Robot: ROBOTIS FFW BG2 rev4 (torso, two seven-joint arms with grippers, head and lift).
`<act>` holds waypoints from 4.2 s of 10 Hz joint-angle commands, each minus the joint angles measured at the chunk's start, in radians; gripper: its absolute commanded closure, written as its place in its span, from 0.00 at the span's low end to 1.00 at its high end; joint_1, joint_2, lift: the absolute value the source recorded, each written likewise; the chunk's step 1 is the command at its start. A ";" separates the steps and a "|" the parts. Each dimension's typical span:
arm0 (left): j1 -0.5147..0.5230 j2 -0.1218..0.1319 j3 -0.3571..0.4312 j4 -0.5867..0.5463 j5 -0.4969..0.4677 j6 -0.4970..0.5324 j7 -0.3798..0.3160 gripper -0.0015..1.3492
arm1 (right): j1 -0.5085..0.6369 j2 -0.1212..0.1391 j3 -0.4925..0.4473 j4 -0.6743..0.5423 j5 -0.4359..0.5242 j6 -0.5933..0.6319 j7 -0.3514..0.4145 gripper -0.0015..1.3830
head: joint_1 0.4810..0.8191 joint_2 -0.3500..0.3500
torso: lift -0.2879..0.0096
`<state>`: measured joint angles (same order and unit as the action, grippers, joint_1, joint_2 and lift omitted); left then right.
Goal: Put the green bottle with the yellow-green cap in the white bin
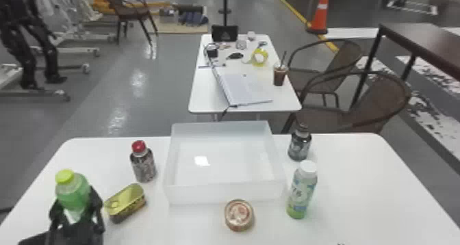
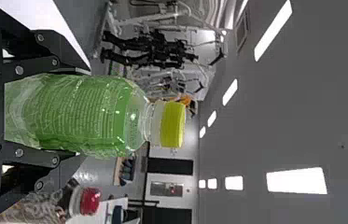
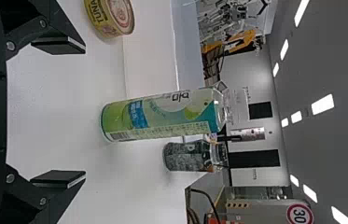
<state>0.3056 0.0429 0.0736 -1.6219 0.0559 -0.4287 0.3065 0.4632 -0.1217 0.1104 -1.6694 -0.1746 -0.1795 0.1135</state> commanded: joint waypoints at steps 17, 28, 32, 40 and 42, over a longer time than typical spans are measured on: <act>-0.479 0.055 -0.282 0.054 -0.746 0.501 -0.922 0.08 | -0.014 0.008 0.002 0.017 -0.005 0.000 0.009 0.23 | 0.20 0.50 | 0.63; 0.096 -0.046 0.245 -0.101 -0.163 0.117 -0.598 0.09 | -0.009 0.008 0.002 0.014 -0.005 0.003 0.011 0.23 | 0.20 0.50 | 0.63; 0.168 -0.046 0.219 -0.013 -0.007 0.054 -0.521 0.09 | -0.006 0.007 0.000 0.011 -0.003 0.005 0.011 0.24 | 0.20 0.50 | 0.63; 0.185 -0.046 0.201 -0.004 0.030 0.033 -0.494 0.09 | 0.000 0.005 0.000 0.007 -0.003 0.006 0.011 0.24 | 0.20 0.50 | 0.63; 0.184 -0.046 0.198 0.001 0.033 0.030 -0.492 0.09 | -0.002 0.005 0.000 0.007 -0.003 0.006 0.011 0.24 | 0.20 0.50 | 0.63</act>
<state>0.4902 0.0015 0.2720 -1.6224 0.0882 -0.3988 -0.1856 0.4623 -0.1166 0.1103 -1.6629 -0.1781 -0.1740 0.1242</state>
